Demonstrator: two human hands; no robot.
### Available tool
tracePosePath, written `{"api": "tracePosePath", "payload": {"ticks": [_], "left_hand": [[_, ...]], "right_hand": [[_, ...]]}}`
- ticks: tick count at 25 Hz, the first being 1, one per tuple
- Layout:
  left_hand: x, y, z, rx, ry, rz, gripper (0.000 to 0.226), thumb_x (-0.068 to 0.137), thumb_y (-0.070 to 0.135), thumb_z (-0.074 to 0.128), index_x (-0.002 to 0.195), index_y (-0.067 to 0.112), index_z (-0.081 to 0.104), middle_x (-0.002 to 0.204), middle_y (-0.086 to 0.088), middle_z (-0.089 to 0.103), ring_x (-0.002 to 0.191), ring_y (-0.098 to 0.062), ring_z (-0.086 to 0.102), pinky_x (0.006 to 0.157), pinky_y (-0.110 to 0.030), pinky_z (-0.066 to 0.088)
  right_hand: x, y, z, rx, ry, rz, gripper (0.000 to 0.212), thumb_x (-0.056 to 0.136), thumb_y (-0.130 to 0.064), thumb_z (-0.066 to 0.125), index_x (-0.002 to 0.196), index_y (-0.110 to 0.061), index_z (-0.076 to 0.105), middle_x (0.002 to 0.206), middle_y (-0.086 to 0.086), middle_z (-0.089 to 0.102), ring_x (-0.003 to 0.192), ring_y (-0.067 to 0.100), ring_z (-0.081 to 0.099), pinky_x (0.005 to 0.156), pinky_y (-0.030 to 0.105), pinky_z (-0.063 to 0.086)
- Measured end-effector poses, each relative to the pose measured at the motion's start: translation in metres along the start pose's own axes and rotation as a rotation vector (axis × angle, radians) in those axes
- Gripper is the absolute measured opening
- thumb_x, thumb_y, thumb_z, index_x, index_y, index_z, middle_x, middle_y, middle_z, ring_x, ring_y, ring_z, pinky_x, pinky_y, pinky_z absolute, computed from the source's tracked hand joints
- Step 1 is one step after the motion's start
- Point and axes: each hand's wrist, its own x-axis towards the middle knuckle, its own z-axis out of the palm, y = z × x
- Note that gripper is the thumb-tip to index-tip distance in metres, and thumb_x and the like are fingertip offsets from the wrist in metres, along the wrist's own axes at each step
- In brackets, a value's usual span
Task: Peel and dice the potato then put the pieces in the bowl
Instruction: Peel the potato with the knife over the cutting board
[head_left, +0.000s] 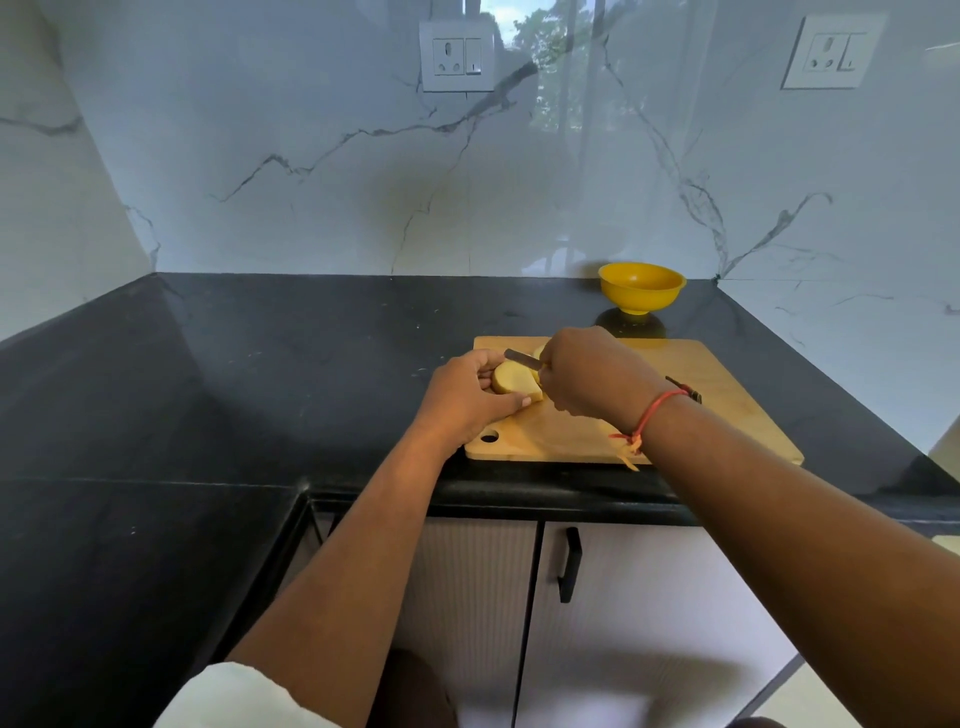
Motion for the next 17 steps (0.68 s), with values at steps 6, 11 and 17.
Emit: {"api": "tracePosePath", "payload": {"ticks": [6,11,17], "left_hand": [[0.000,0.000,0.002,0.001,0.020,-0.001,0.073,0.073,0.026,0.088,0.138,0.020,0.055,0.132,0.007,0.061,0.119,-0.008,0.058,0.102,-0.026,0.049],[-0.002,0.003,0.000,0.026,0.019,0.017,0.071,0.075,0.024,0.086,0.139,0.018,0.054,0.134,0.005,0.060,0.119,-0.008,0.056,0.101,-0.024,0.046],[-0.002,0.004,0.000,0.064,0.010,0.043,0.068,0.075,0.027,0.086,0.135,0.019,0.056,0.130,0.005,0.063,0.117,-0.008,0.059,0.101,-0.025,0.048]], "right_hand": [[0.005,-0.009,0.004,-0.054,-0.016,0.008,0.022,0.098,-0.017,0.058,0.115,-0.008,0.068,0.076,0.002,0.053,0.062,0.013,0.048,0.064,0.026,0.044],[-0.001,-0.013,0.004,-0.111,-0.052,-0.037,0.024,0.097,-0.014,0.061,0.118,-0.005,0.066,0.083,0.003,0.054,0.074,0.016,0.054,0.070,0.027,0.043],[-0.009,-0.012,0.004,-0.070,-0.111,0.014,0.026,0.099,-0.015,0.060,0.123,-0.007,0.063,0.100,0.008,0.062,0.090,0.020,0.059,0.084,0.029,0.051]]}}
